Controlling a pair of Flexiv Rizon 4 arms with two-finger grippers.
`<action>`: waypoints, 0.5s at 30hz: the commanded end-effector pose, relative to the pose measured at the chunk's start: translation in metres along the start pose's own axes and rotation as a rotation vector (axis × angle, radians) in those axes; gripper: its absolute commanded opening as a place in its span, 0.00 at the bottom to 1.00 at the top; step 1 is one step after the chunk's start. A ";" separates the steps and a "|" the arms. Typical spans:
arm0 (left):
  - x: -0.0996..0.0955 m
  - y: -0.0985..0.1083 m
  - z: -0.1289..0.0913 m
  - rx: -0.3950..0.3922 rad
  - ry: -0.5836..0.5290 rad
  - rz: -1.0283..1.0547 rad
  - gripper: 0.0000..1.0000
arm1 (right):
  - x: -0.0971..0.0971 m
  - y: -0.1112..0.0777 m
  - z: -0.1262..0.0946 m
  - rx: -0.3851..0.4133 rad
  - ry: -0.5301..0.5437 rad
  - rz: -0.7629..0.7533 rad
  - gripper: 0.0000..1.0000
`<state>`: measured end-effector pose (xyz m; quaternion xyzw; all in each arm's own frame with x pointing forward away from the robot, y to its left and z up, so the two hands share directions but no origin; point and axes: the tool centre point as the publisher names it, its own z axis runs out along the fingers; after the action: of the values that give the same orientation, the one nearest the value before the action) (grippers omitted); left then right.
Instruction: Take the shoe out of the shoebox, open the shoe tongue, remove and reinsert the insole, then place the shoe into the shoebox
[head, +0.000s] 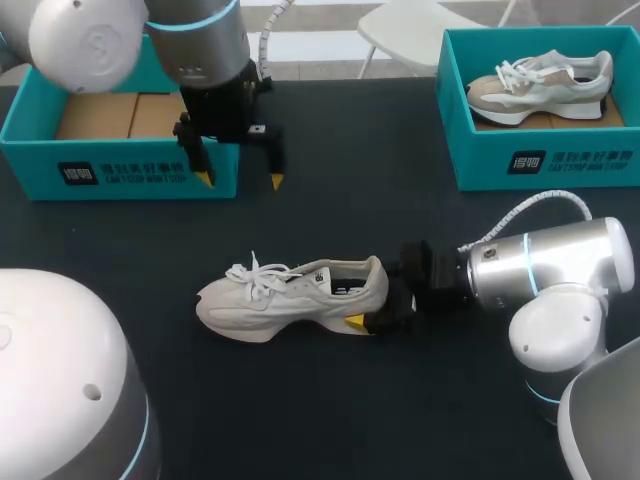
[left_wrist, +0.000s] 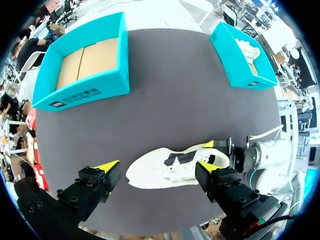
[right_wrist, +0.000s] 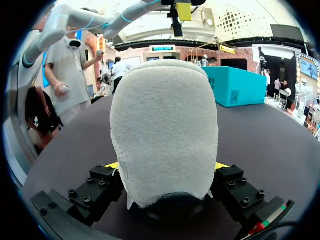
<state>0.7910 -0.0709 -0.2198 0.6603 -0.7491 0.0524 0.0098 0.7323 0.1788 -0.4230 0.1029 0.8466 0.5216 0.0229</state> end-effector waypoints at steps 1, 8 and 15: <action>-0.002 0.003 0.001 0.014 0.003 0.000 1.00 | 0.003 -0.006 -0.001 0.005 -0.003 0.002 0.00; -0.002 0.003 0.001 0.014 0.003 0.000 1.00 | 0.003 -0.006 -0.001 0.005 -0.003 0.002 0.00; 0.030 0.024 0.009 -0.042 -0.056 0.003 1.00 | 0.003 -0.006 -0.001 0.005 -0.003 0.002 0.00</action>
<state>0.7673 -0.0795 -0.2240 0.6565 -0.7534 0.0328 0.0161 0.7323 0.1787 -0.4229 0.1029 0.8467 0.5216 0.0230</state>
